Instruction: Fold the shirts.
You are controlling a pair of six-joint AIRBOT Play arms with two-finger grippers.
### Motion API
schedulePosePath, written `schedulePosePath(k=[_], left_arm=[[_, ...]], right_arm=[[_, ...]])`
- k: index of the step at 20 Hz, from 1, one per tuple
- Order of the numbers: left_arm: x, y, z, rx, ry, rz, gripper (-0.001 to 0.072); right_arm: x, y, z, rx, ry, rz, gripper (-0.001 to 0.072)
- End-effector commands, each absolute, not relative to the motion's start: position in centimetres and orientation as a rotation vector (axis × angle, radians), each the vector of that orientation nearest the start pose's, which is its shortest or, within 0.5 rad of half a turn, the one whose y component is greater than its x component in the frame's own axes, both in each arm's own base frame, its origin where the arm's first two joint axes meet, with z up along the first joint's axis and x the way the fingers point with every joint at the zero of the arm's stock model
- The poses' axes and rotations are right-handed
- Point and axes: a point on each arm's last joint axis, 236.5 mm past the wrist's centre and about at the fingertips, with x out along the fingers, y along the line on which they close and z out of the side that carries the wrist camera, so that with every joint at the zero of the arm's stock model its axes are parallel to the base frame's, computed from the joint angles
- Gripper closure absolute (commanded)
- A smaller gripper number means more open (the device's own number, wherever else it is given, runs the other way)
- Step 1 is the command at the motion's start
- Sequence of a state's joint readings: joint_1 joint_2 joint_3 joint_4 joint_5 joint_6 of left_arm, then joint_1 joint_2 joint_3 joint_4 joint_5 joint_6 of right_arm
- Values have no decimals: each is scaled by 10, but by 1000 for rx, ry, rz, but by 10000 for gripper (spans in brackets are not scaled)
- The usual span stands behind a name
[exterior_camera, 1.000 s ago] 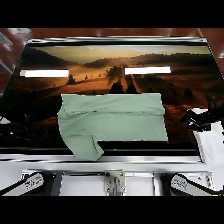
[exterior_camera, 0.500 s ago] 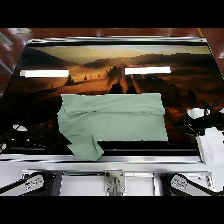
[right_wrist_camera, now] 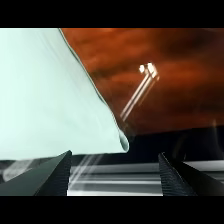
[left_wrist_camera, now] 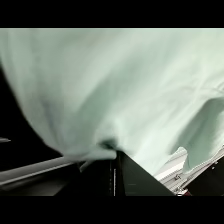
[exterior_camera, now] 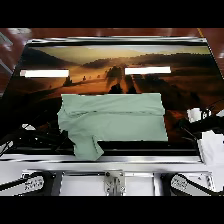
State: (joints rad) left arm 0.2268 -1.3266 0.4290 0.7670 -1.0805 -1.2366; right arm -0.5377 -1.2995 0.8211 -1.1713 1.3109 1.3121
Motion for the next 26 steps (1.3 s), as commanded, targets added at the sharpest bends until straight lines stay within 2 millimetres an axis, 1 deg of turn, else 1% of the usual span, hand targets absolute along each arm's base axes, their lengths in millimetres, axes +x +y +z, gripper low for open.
schedulePosePath(k=[1, 3, 4, 5, 7, 9, 10, 11, 12, 13, 14, 15, 16, 17, 18, 19, 20, 21, 22, 24, 25, 26], left_arm=[[202, -111, -131, -860, 1673, -300, 673], [204, -112, -124, -851, 1656, -317, 673], [204, -112, -120, -842, 1645, -330, 673], [204, -114, -115, -829, 1636, -354, 673], [203, -115, -106, -811, 1620, -382, 673], [207, -115, -97, -792, 1581, -391, 673], [210, -114, -92, -784, 1562, -397, 673], [214, -113, -87, -777, 1543, -401, 673], [219, -111, -82, -771, 1523, -404, 673], [224, -109, -78, -768, 1506, -401, 673], [230, -106, -74, -766, 1489, -400, 673], [237, -103, -70, -761, 1472, -398, 673], [243, -101, -66, -755, 1454, -397, 673], [250, -99, -61, -749, 1436, -398, 673], [257, -97, -55, -738, 1418, -403, 673], [263, -96, -49, -716, 1397, -420, 674], [272, -94, -39, -689, 1368, -438, 674], [283, -91, -28, -667, 1335, -447, 674], [299, -87, -15, -641, 1288, -448, 675], [331, -77, 11, -598, 1196, -439, 674], [344, -73, 19, -591, 1172, -434, 674], [356, -70, 22, -589, 1165, -434, 674]], right_arm=[[226, -24, -98, 704, 1651, 89, 41], [210, -18, -110, 713, 1697, 96, 42], [208, -13, -114, 741, 1710, 102, 41], [210, -8, -118, 772, 1704, 117, 42], [224, -2, -124, 837, 1661, 121, 42], [239, -3, -129, 868, 1608, 95, 102], [244, -4, -131, 877, 1585, 83, 103], [250, -7, -133, 879, 1562, 68, 151], [255, -9, -134, 882, 1538, 53, 230], [261, -10, -134, 892, 1516, 45, 239], [265, -10, -133, 905, 1499, 42, 337], [267, -9, -132, 913, 1491, 41, 383], [267, -9, -132, 913, 1492, 43, 390], [265, -8, -131, 910, 1497, 55, 542], [265, -5, -129, 908, 1497, 79, 600], [268, 2, -123, 906, 1481, 137, 646], [273, 8, -115, 903, 1457, 201, 647], [281, 11, -106, 911, 1426, 239, 647], [293, 9, -98, 919, 1389, 249, 647], [322, 7, -84, 858, 1324, 260, 648], [342, 9, -76, 807, 1286, 255, 648], [366, 8, -70, 742, 1231, 232, 648]])
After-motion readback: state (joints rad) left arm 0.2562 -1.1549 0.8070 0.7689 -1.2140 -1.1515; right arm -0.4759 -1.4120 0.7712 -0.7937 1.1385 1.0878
